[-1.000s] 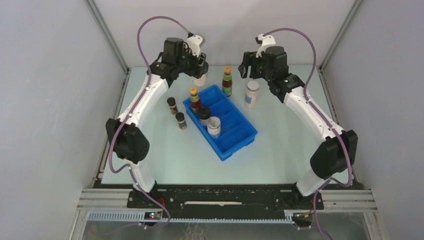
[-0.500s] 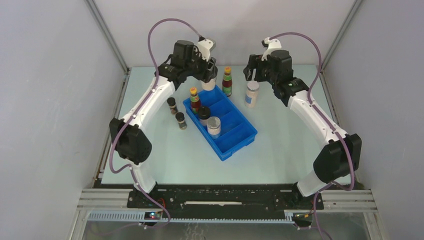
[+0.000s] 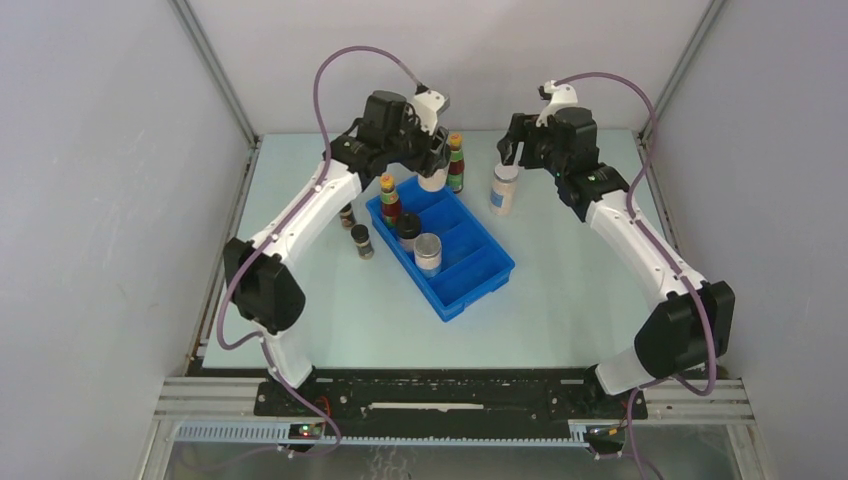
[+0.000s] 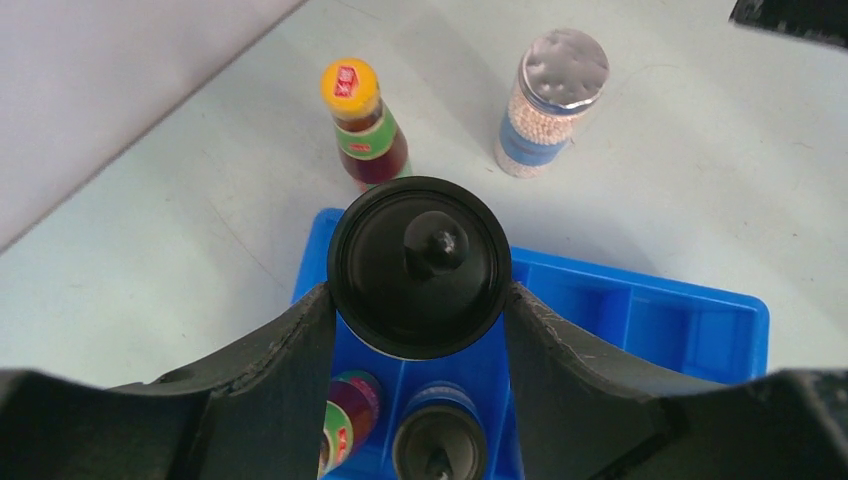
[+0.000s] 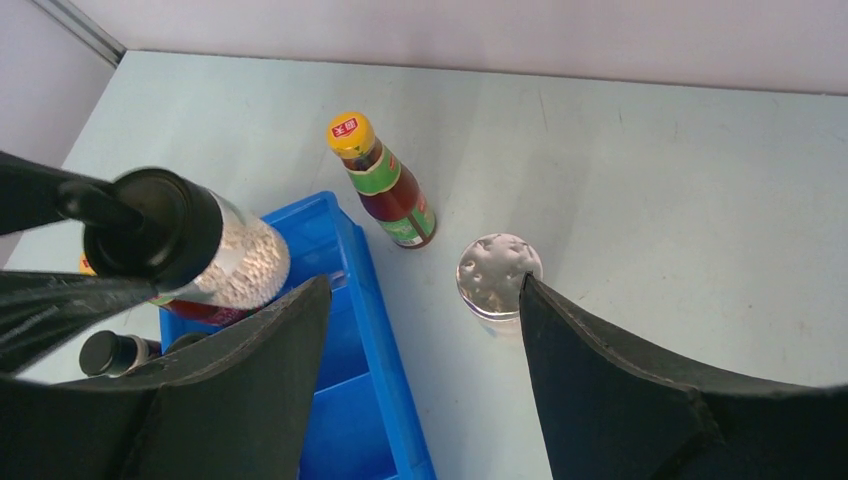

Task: Organize the condiment bottles
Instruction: Place the bottle in the storage box.

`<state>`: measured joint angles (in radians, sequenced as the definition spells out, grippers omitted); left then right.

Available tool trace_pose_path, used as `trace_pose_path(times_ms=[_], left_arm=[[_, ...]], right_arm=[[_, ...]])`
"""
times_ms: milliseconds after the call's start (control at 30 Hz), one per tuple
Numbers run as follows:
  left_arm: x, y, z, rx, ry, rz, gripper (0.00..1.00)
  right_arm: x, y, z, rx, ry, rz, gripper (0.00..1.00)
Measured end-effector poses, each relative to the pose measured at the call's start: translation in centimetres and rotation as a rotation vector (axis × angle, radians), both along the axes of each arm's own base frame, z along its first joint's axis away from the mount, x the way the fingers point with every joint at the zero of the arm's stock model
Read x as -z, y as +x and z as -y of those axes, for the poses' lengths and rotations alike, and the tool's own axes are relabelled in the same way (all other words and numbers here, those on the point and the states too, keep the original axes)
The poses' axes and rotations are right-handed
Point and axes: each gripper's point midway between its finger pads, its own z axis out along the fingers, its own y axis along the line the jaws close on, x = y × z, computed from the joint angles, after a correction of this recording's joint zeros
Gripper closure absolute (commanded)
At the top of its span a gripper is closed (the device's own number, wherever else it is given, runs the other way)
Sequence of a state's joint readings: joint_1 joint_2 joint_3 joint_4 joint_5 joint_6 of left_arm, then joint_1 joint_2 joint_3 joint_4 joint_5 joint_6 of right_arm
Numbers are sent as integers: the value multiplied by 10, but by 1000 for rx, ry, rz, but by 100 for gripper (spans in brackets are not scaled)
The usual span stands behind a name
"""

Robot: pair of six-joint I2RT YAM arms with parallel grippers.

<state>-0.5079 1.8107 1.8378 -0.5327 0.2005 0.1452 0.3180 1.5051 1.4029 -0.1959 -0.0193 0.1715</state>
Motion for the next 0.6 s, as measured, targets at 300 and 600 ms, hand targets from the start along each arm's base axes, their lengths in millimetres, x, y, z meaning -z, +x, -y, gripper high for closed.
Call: trace_pose_path(times_ms=[300,600], left_arm=[[32,-31,5,16,10,-66,100],[32,-47,10,24,-28,-58,100]], right_arm=[[-9,-4,3,10,22,23,22],[0,-9,5,11,21,8,22]])
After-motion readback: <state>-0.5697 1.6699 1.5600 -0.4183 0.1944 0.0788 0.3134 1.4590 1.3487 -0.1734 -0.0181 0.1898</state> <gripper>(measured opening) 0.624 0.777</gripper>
